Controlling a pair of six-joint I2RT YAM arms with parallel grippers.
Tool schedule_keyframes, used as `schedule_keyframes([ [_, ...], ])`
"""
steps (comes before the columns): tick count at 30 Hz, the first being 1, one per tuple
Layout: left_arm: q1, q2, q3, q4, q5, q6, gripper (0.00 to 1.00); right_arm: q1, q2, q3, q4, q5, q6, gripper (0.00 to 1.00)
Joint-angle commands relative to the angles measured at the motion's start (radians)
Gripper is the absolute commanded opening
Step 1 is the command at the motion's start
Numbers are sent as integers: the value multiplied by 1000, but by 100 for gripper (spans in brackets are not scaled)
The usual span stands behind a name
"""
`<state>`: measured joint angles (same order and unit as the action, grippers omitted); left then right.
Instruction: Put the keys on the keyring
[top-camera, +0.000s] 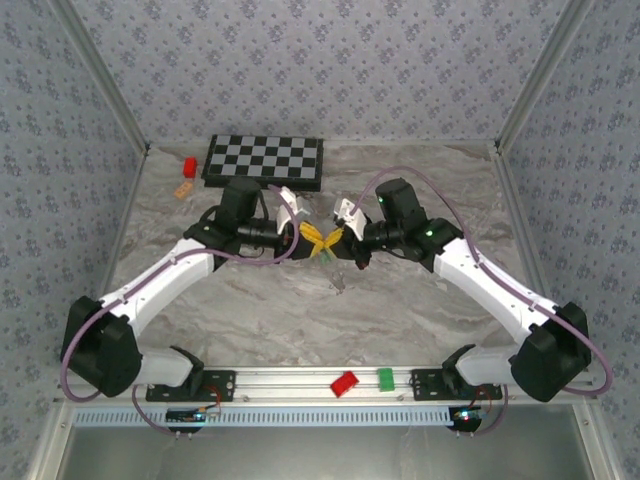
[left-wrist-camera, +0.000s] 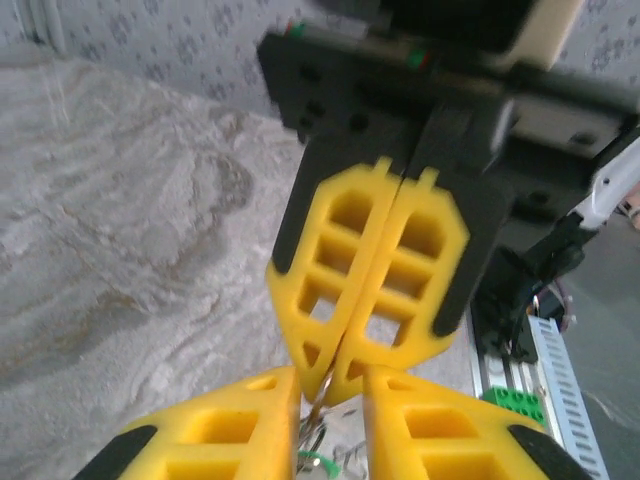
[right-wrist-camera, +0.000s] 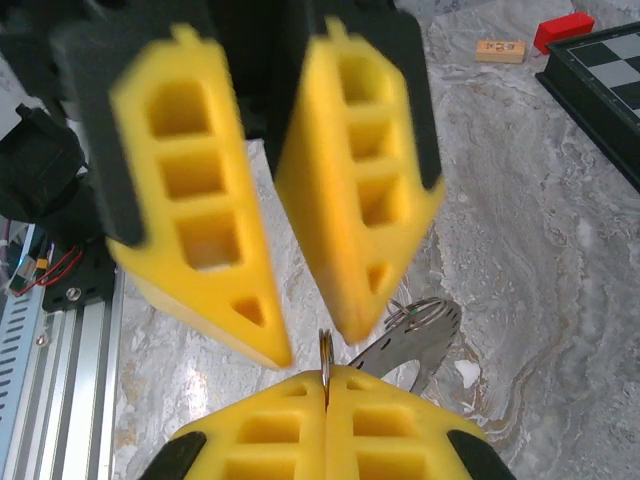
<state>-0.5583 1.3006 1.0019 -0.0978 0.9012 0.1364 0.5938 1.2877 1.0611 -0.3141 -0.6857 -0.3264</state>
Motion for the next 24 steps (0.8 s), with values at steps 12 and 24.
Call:
schedule_keyframes([
  [12, 6, -128, -179, 410, -188, -240, 34, -114, -106, -247, 699, -144, 389, 0],
  [24, -33, -22, -170, 510, -191, -344, 34, -134, -105, -299, 952, -166, 560, 0],
])
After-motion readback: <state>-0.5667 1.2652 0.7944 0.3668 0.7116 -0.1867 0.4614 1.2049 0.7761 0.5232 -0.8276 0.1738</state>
